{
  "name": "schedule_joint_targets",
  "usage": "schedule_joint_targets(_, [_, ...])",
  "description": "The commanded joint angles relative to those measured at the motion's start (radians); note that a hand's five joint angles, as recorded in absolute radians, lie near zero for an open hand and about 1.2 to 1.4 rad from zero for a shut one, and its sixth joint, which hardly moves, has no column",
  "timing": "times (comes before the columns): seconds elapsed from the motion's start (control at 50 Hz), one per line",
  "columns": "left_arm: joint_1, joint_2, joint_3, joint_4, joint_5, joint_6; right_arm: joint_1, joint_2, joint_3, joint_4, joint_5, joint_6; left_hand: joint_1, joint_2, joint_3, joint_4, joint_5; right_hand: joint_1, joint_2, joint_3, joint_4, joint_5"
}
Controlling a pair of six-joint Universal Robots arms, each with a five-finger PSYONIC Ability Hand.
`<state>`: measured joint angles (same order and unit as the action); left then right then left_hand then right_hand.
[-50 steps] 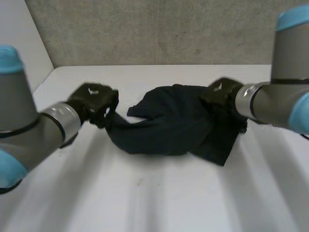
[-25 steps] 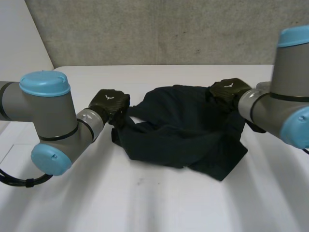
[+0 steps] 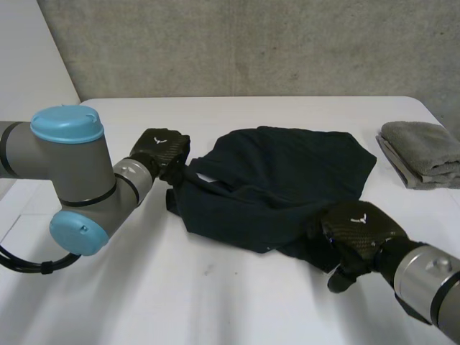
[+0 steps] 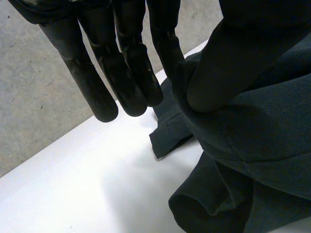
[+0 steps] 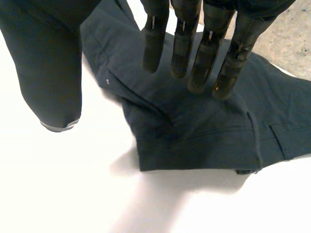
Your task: Fold the laundry.
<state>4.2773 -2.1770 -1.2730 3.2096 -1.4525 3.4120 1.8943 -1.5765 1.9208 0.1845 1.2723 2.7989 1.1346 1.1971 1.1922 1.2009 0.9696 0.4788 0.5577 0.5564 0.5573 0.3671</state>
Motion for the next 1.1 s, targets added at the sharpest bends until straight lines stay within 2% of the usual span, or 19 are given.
schedule_joint_targets(0.02, [-0.002,0.002,-0.011,-0.002,0.0,-0.017,0.0,0.045,0.023,-0.106,-0.002,0.007,0.262,0.199,0.204,0.195,0.252,0.008,-0.07,-0.069,-0.07,-0.054])
schedule_joint_targets(0.14, [-0.005,0.005,-0.028,-0.002,0.0,-0.025,0.0,0.186,-0.018,-0.275,0.041,0.007,0.262,0.199,0.204,0.195,0.252,-0.033,-0.111,-0.11,-0.111,-0.095])
schedule_joint_targets(0.3, [-0.005,0.005,-0.034,-0.002,0.0,-0.025,0.014,0.363,-0.123,-0.309,0.097,0.008,0.262,0.199,0.204,0.195,0.252,-0.077,-0.155,-0.154,-0.155,-0.139])
schedule_joint_targets(0.56, [-0.004,0.005,-0.04,-0.002,0.0,-0.025,0.014,0.447,-0.206,-0.316,0.111,0.008,0.262,0.199,0.204,0.195,0.252,-0.059,-0.138,-0.137,-0.138,-0.122])
schedule_joint_targets(0.8, [0.002,0.003,-0.037,-0.001,0.0,-0.025,0.015,0.538,-0.261,-0.309,0.159,-0.002,0.262,0.199,0.204,0.195,0.252,-0.056,-0.135,-0.134,-0.135,-0.119])
schedule_joint_targets(0.82, [0.002,0.003,-0.037,-0.001,0.0,-0.025,0.015,0.543,-0.264,-0.309,0.159,-0.002,0.262,0.199,0.204,0.195,0.252,-0.039,-0.118,-0.116,-0.117,-0.102])
schedule_joint_targets(0.84, [0.004,0.003,-0.037,-0.001,0.0,-0.025,0.015,0.547,-0.269,-0.307,0.159,-0.004,0.262,0.199,0.204,0.195,0.252,0.113,0.034,0.035,0.034,0.05])
schedule_joint_targets(0.86, [0.004,0.003,-0.037,-0.001,0.0,-0.025,0.015,0.547,-0.27,-0.307,0.159,-0.002,0.262,0.199,0.204,0.195,0.252,0.294,0.215,0.217,0.216,0.231])
schedule_joint_targets(0.9, [0.006,0.005,-0.035,-0.001,0.0,-0.025,0.014,0.547,-0.275,-0.306,0.159,-0.004,0.262,0.199,0.204,0.195,0.252,0.801,0.722,0.724,0.723,0.739])
schedule_joint_targets(0.92, [0.007,0.005,-0.035,-0.001,0.0,-0.025,0.011,0.537,-0.282,-0.304,0.157,-0.007,0.262,0.199,0.204,0.195,0.252,0.916,0.837,0.839,0.838,0.853])
schedule_joint_targets(1.04, [0.012,0.031,-0.035,-0.017,0.0,-0.023,0.002,0.442,-0.341,-0.226,0.145,-0.042,0.262,0.199,0.204,0.195,0.252,0.917,0.839,0.84,0.839,0.855])
schedule_joint_targets(1.1, [0.013,0.115,-0.043,-0.071,-0.008,-0.025,0.002,0.319,-0.385,-0.166,0.142,-0.081,0.262,0.199,0.204,0.195,0.252,0.917,0.839,0.84,0.839,0.855])
